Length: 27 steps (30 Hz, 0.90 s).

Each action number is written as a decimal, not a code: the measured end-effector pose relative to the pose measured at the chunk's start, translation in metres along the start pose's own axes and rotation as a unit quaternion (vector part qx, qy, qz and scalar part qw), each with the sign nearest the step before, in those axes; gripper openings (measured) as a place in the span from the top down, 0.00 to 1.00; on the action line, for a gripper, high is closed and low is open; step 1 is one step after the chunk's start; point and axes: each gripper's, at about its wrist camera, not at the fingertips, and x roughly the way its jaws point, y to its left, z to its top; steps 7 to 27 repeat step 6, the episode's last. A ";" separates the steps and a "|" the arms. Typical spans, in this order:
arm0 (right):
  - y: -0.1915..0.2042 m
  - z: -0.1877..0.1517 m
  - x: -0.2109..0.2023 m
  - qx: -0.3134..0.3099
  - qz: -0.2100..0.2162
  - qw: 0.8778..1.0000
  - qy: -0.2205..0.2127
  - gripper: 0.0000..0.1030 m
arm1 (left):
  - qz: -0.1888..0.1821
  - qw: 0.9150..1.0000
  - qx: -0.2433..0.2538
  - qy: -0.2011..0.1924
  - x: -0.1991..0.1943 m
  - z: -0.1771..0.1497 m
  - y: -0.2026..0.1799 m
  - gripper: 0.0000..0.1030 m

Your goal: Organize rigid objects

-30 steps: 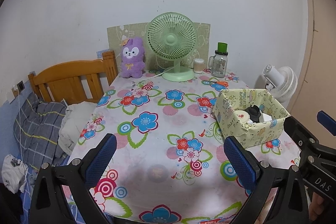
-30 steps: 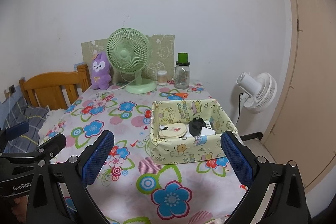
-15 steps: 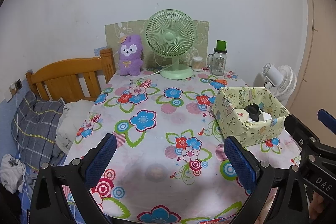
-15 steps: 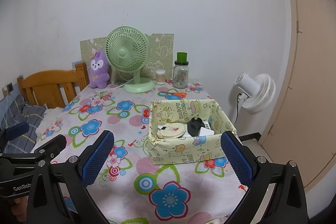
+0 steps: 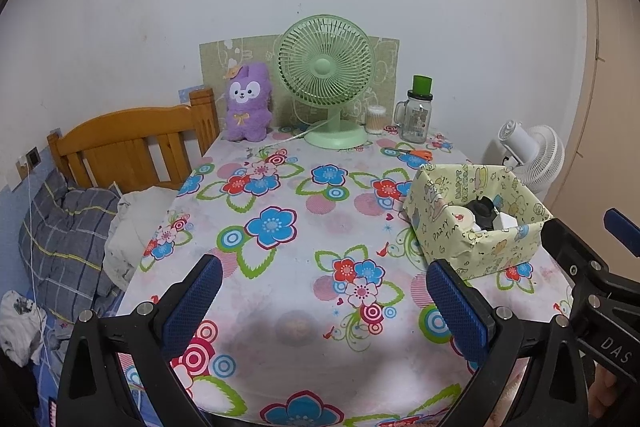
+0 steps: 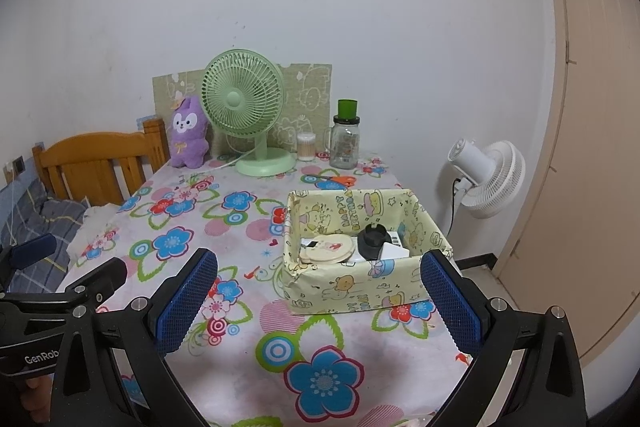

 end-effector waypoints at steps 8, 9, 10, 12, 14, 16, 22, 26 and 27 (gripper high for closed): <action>0.001 0.000 0.001 0.000 0.000 1.000 0.001 0.00 | -0.003 1.000 -0.002 0.003 0.002 -0.001 0.002 0.00; 0.001 0.000 0.001 0.000 0.000 1.000 0.001 0.00 | -0.003 1.000 -0.002 0.003 0.002 -0.001 0.002 0.00; 0.001 0.000 0.001 0.000 0.000 1.000 0.001 0.00 | -0.003 1.000 -0.002 0.003 0.002 -0.001 0.002 0.00; 0.001 0.000 0.001 0.000 0.000 1.000 0.001 0.00 | -0.003 1.000 -0.002 0.003 0.002 -0.001 0.002 0.00; 0.001 0.000 0.001 0.000 0.000 1.000 0.001 0.00 | -0.003 1.000 -0.002 0.003 0.002 -0.001 0.002 0.00; 0.001 0.000 0.001 0.000 0.000 1.000 0.001 0.00 | -0.003 1.000 -0.002 0.003 0.002 -0.001 0.002 0.00; 0.001 0.000 0.001 0.000 0.000 1.000 0.001 0.00 | -0.003 1.000 -0.002 0.003 0.002 -0.001 0.002 0.00; 0.001 0.000 0.001 0.000 0.000 1.000 0.001 0.00 | -0.003 1.000 -0.002 0.003 0.002 -0.001 0.002 0.00; 0.001 0.000 0.001 0.000 0.000 1.000 0.001 0.00 | -0.003 1.000 -0.002 0.003 0.002 -0.001 0.002 0.00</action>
